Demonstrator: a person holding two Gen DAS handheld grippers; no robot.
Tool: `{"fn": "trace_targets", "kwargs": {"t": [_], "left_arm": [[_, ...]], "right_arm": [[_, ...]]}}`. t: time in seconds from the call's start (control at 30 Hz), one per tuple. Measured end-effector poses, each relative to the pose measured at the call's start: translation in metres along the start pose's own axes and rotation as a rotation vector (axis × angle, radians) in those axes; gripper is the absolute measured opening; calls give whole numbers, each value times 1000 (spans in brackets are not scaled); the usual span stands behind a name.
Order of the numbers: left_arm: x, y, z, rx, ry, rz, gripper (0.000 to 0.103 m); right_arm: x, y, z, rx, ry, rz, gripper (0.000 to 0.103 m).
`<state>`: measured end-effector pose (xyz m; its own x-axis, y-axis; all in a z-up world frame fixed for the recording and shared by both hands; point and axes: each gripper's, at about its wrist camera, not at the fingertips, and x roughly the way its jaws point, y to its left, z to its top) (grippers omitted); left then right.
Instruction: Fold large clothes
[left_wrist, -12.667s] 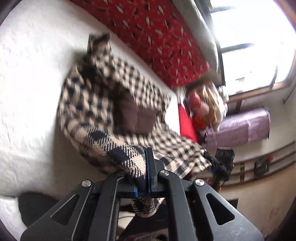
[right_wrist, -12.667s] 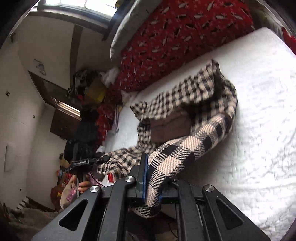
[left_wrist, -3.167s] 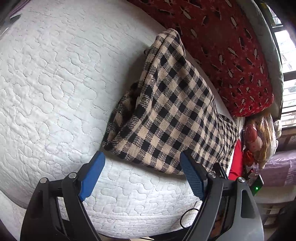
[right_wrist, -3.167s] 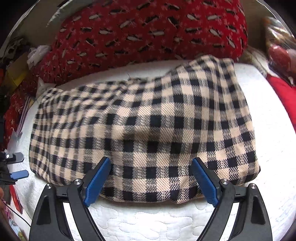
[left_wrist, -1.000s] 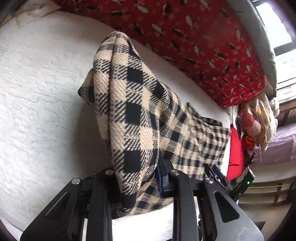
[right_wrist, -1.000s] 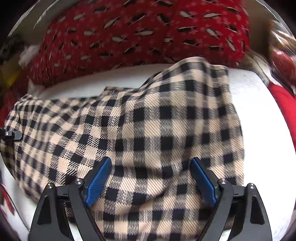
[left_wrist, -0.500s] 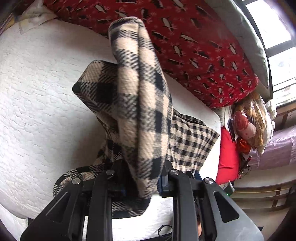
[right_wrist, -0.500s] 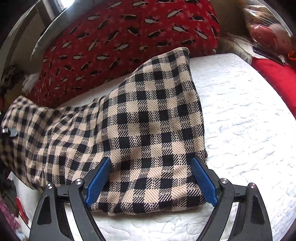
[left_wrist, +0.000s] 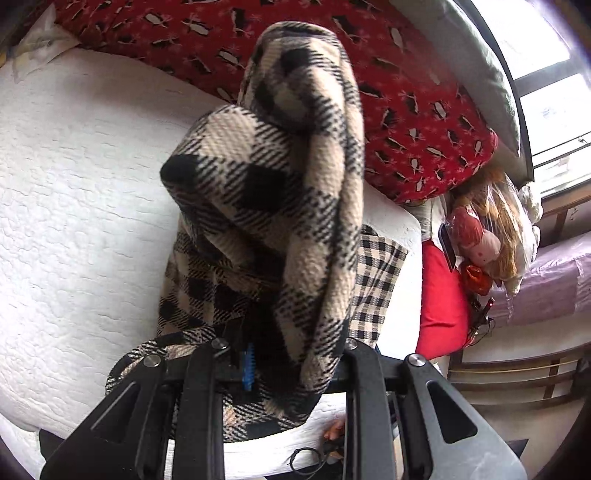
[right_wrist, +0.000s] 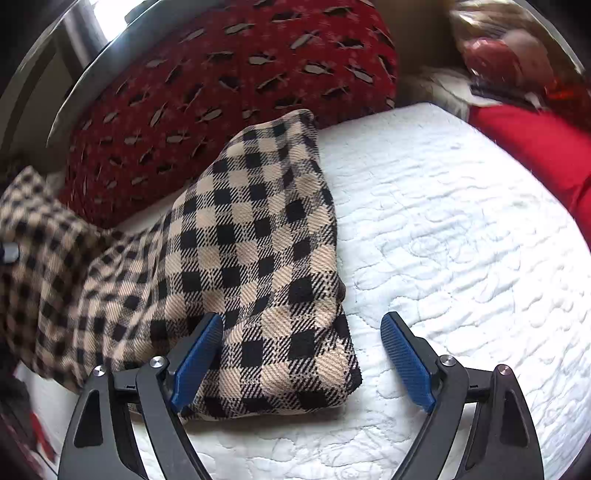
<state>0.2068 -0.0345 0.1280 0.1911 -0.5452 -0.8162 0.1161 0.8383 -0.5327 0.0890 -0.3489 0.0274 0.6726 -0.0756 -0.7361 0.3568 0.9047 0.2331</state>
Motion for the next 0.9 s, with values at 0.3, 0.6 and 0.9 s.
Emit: {"fn": "trace_targets", "kwargs": {"t": [0.3, 0.6, 0.9], "left_arm": [[29, -33, 1, 33, 35, 21, 20], [78, -56, -2, 32, 105, 60, 25], [117, -69, -10, 16, 177, 24, 48]], "right_arm": [[-4, 7, -10, -66, -1, -33, 91], [1, 2, -4, -55, 1, -11, 91], [7, -6, 2, -67, 5, 1, 91]]}}
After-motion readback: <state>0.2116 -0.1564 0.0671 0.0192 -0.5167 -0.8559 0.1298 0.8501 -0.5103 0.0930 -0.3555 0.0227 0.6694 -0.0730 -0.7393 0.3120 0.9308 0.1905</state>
